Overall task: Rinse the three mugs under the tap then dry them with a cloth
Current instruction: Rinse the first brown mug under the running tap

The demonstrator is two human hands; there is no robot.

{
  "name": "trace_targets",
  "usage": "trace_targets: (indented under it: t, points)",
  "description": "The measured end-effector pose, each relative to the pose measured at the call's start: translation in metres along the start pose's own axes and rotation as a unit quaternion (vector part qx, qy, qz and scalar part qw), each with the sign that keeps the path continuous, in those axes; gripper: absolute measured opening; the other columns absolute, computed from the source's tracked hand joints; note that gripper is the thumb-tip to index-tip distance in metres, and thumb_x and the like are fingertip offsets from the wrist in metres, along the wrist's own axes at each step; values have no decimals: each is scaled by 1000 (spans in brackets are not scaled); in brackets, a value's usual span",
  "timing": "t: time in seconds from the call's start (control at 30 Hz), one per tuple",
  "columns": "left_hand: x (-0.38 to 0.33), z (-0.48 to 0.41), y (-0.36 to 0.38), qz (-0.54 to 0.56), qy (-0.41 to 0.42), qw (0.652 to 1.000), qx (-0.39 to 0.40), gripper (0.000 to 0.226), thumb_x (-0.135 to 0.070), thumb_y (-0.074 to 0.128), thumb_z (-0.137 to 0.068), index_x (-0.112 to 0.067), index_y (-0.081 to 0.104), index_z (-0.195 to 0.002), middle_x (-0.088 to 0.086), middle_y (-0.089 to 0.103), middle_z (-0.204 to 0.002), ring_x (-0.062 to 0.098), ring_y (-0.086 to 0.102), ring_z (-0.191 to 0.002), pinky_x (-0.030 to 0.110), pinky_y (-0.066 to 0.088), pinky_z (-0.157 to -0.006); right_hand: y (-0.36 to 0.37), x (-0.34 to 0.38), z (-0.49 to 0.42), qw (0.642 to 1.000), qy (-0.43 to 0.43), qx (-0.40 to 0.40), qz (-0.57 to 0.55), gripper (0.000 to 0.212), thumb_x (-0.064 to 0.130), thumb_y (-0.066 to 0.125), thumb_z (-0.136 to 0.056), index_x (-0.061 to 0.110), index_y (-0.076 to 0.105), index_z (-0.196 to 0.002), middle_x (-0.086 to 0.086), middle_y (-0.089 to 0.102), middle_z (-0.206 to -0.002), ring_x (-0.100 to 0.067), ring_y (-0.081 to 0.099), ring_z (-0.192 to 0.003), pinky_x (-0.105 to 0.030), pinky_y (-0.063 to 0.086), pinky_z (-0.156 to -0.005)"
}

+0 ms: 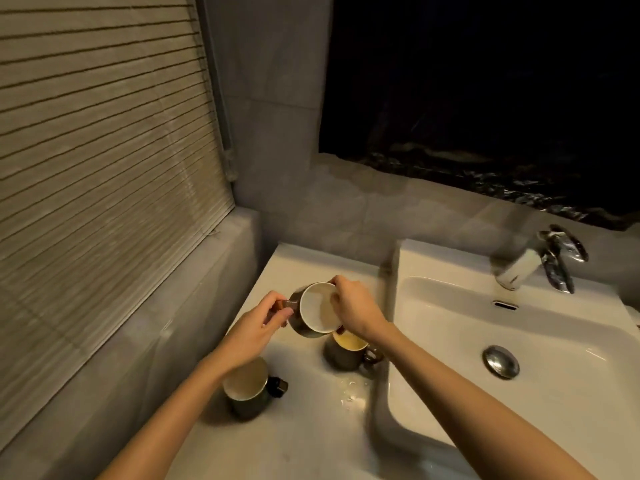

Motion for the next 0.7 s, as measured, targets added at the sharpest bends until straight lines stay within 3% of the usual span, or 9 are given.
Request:
trace_targets:
  t: [0.07,0.13,0.2,0.27,0.33,0.6,0.7]
  points:
    - [22,-9,-18,12,-29,999,16,15,-25,45,-98,-14,51,-106,5,62,-94,9,59,-85,18,47,-66,18,14,-16,999,20,14,-23,22,5,43,-90,6,60,-104,-16,67,-94,-29,65,-55,-26,47,-42]
    - [45,-20,-30,22,-58,998,33,18,-24,44,-99,-10,50,-108,10,62,-100,11,60,-85,18,48,-66,36,24,-30,998,50,30,-37,23,6,41,-92,5,63,-99,-14,67,-88,-29,64,-49,-22,43,-37]
    - [67,-29,-37,40,-81,995,45,16,-25,45,-99,-13,50,-107,10,63,-101,12,61,-85,22,47,-67,55,30,-42,994,85,52,-45,21,8,44,-94,5,63,-104,-12,65,-89,-28,65,-54,-23,49,-43]
    - [88,-36,-42,62,-98,992,53,8,-26,45,-99,-22,51,-103,6,63,-99,14,61,-88,26,47,-67,74,33,-52,988,121,69,-64,21,8,50,-94,6,57,-114,-12,61,-100,-30,68,-66,-32,58,-53]
    - [104,-39,-43,74,-112,989,59,5,-28,46,-98,-30,50,-101,1,63,-98,16,61,-90,27,48,-68,89,34,-57,982,151,82,-73,25,9,52,-95,9,50,-119,-13,56,-109,-31,67,-73,-37,60,-53]
    - [148,-45,-43,98,-164,979,74,8,-29,46,-98,-27,51,-104,5,63,-95,9,58,-79,23,46,-67,129,37,-72,973,195,111,-59,25,5,46,-93,3,55,-117,-18,61,-110,-38,67,-84,-33,54,-48]
    - [161,-45,-41,103,-179,975,83,13,-31,46,-98,-24,51,-108,4,64,-92,10,58,-80,24,46,-70,137,36,-74,970,204,115,-61,27,5,48,-91,3,56,-117,-18,60,-111,-40,66,-86,-44,59,-57]
Point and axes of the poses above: each hand's wrist, its own z-axis away from the middle knuckle, its own y-axis out of the palm, x = y × z, the point moved 1 cm from there along -z, towards the middle knuckle
